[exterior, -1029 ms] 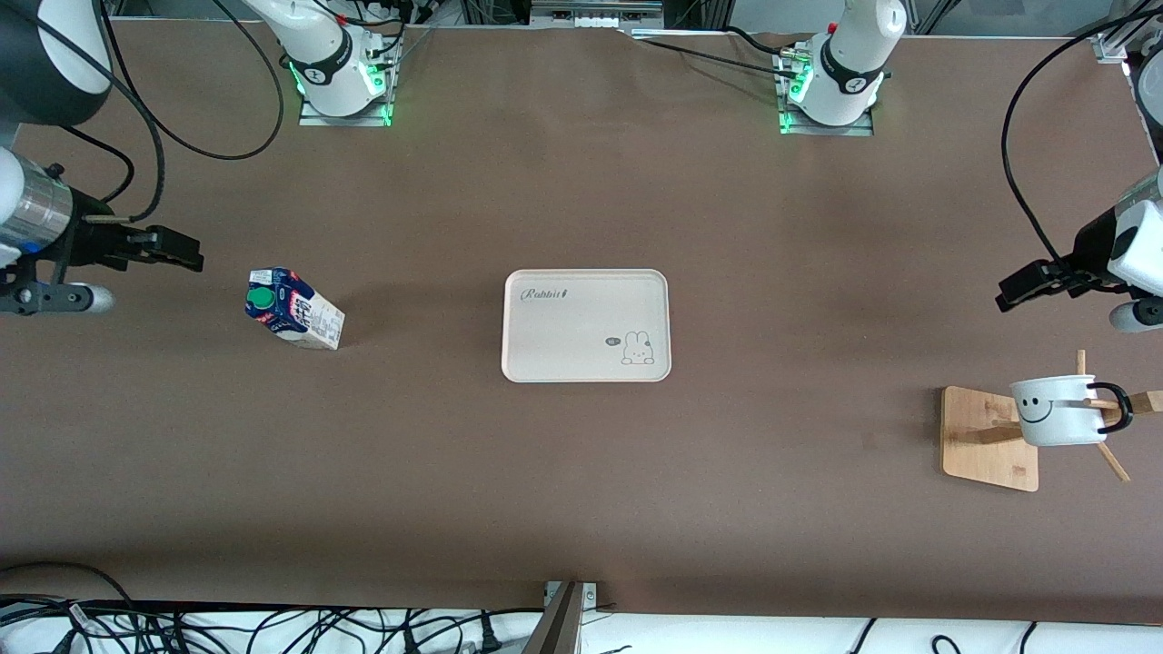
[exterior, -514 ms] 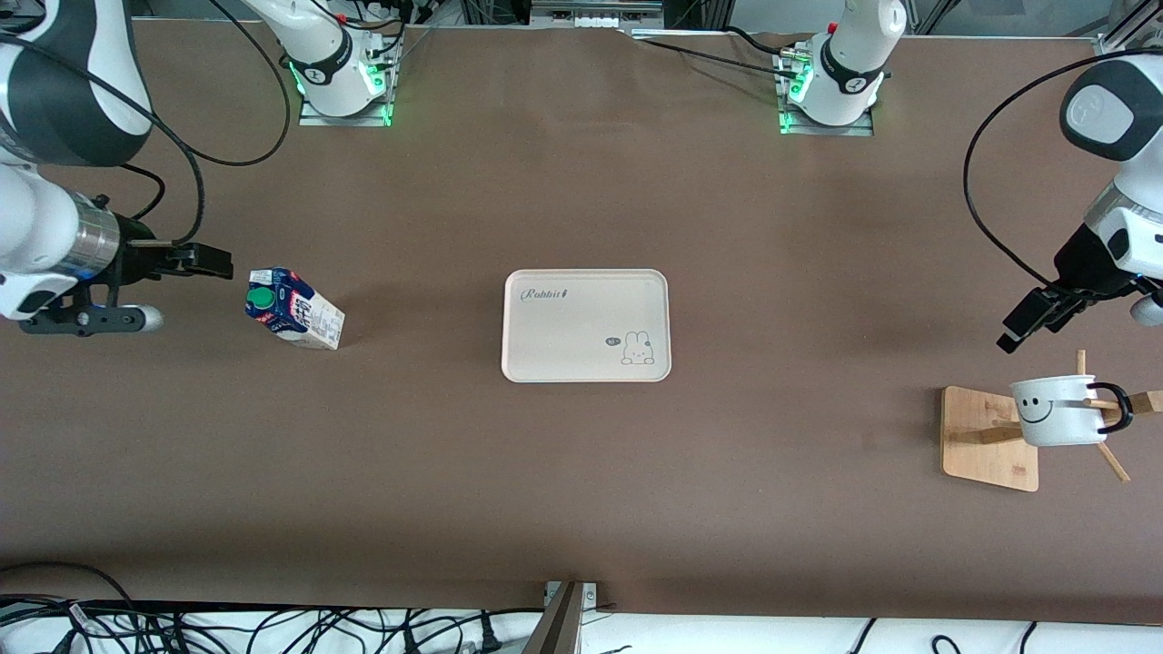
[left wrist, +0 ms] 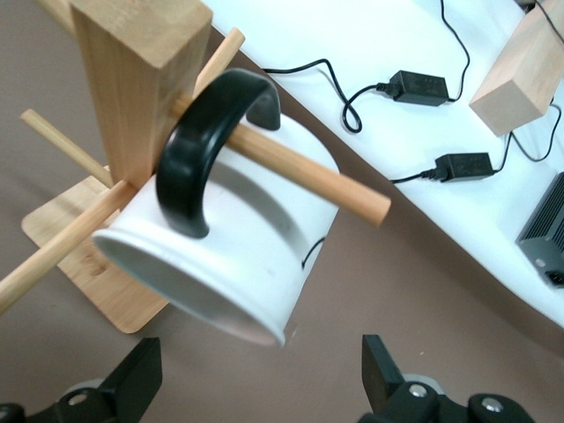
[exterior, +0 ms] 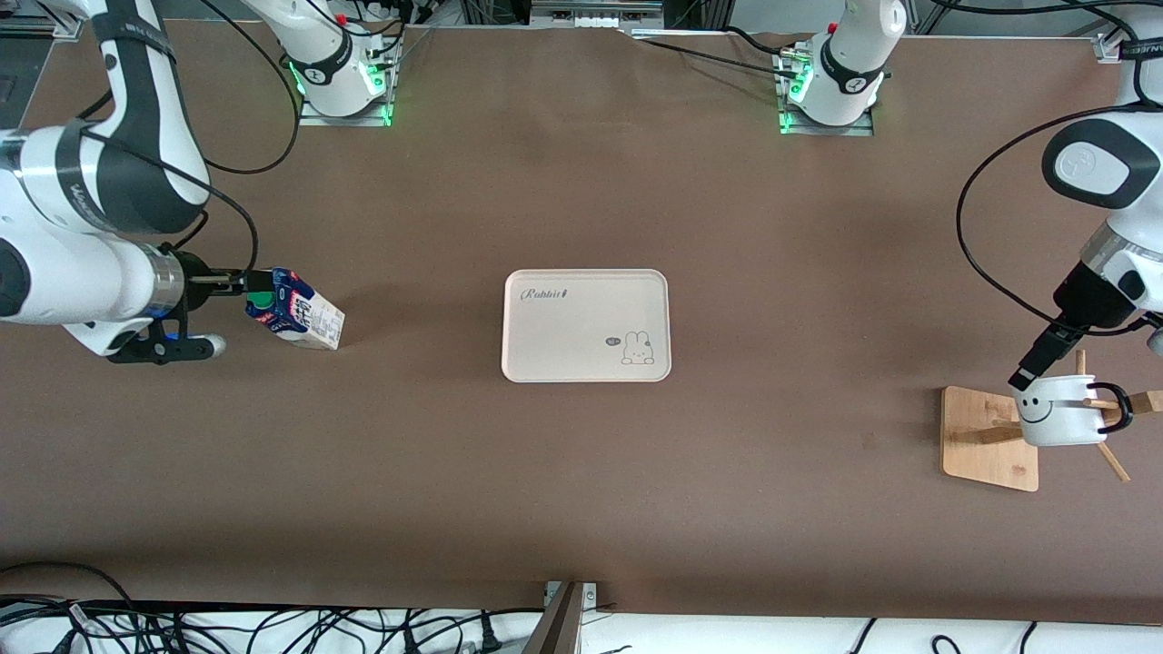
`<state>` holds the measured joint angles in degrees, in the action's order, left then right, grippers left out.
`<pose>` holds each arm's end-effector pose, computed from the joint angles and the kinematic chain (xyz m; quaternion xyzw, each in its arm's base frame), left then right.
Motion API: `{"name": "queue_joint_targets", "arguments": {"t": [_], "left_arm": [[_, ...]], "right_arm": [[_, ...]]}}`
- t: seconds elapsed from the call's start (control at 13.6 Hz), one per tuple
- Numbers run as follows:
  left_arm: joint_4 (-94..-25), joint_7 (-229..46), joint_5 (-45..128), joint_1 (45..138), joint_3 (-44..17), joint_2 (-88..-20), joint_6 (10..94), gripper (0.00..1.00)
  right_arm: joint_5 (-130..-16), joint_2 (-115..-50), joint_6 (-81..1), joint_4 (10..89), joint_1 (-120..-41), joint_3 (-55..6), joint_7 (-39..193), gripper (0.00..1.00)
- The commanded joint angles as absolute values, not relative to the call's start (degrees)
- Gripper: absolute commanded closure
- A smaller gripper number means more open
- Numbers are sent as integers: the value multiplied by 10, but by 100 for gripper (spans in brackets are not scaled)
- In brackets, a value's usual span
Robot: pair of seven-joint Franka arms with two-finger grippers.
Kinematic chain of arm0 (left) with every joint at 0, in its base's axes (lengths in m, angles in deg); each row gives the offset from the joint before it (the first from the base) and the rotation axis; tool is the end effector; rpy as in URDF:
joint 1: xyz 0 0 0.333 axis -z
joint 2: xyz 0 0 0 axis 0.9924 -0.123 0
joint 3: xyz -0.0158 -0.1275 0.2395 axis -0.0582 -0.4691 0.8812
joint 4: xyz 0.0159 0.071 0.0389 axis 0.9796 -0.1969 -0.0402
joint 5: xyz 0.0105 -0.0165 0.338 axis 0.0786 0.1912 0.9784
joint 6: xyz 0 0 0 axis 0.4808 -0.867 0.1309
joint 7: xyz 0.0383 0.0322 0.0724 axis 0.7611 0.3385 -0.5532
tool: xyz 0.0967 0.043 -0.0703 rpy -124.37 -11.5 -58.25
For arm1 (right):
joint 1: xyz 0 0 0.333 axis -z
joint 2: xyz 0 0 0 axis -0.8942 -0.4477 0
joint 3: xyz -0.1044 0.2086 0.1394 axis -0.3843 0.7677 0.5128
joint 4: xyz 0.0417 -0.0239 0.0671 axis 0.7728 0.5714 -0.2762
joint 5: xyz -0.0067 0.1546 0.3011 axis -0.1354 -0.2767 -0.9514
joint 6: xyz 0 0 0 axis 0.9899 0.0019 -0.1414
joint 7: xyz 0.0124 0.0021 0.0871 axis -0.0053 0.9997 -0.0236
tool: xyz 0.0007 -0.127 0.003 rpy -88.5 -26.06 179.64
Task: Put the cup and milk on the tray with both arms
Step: 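Reach the right gripper to the milk carton while the left gripper reaches the mug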
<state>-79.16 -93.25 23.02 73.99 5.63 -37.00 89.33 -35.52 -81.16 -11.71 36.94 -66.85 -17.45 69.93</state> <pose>0.5573 0.1069 0.3774 0.9051 0.3284 0.2283 0.1443 0.5496 0.0426 0.3774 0.9822 0.0235 -0.1860 0.0143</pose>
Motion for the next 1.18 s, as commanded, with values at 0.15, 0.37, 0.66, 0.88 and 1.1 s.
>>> {"name": "queue_joint_targets", "arguments": {"t": [0.15,0.37,0.66,0.88,1.1], "left_arm": [[-721,-853,180,736,51,-420,893,4],[-720,-847,181,736,51,-418,891,56],[-720,-847,181,737,51,-415,890,77],[-720,-850,180,737,50,-411,871,92],[-717,-862,179,735,51,-397,820,100]], "right_arm": [[-358,-822,-131,384,-666,-175,707,0],[-355,-826,-140,394,-663,-177,710,0],[-354,-840,-144,395,-652,-180,733,0],[-355,-843,-147,408,-652,-180,734,0],[-359,-843,-153,423,-651,-180,733,0]]}}
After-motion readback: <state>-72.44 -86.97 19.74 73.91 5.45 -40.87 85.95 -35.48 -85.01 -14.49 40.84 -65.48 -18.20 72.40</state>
